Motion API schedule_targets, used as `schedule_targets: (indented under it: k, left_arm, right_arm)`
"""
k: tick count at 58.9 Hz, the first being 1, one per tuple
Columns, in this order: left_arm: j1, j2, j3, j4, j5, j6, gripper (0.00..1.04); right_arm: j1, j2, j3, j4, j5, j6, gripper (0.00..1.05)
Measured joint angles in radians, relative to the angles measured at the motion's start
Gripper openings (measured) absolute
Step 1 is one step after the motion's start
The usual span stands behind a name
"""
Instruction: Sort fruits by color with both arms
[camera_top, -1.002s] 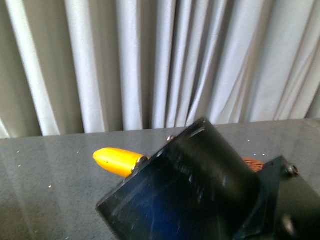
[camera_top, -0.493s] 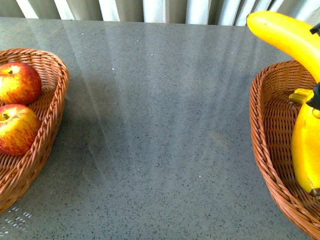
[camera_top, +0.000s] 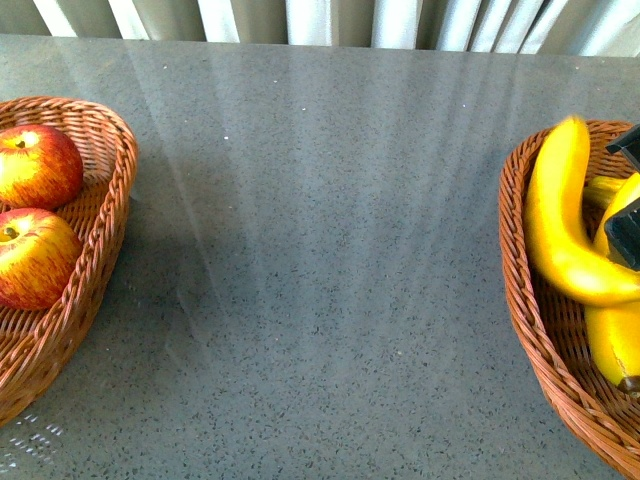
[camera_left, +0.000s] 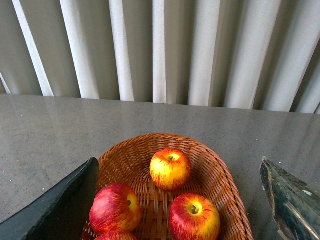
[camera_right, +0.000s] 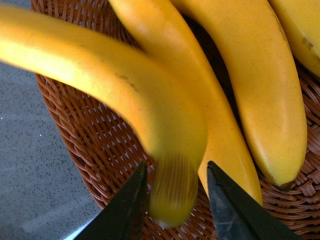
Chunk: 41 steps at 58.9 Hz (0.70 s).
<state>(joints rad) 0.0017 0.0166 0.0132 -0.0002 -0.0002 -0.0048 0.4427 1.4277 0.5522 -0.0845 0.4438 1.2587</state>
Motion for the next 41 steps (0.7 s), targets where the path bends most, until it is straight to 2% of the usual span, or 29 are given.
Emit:
schedule_targets:
  k: [10,15,21,29,33,41]
  left_arm:
    - [0.0,0.0,0.0,0.0,0.0,0.0,0.96]
    - [0.0,0.0,0.0,0.0,0.0,0.0,0.96]
    - [0.0,0.0,0.0,0.0,0.0,0.0,0.96]
    - [0.0,0.0,0.0,0.0,0.0,0.0,0.96]
    - [0.0,0.0,0.0,0.0,0.0,0.0,0.96]
    - [0.0,0.0,0.0,0.0,0.0,0.0,0.96]
  right_arm:
    - [0.029,-0.096,-0.028,-0.042,-0.002,-0.047,0.85]
    - [0.032,-0.175,-0.031,-0.071,-0.004,-0.079,0.96]
    - [0.017,-0.278,-0.033,-0.084,-0.021,-0.138,0.95]
    - [-0.023,-0.413,-0.047,-0.026,-0.087,-0.294,0.96]
    - [-0.042,-0.463,-0.051,-0.016,-0.09,-0.383,0.96]
    - [-0.051,-0.474,-0.055,-0.015,-0.092,-0.45,0.96]
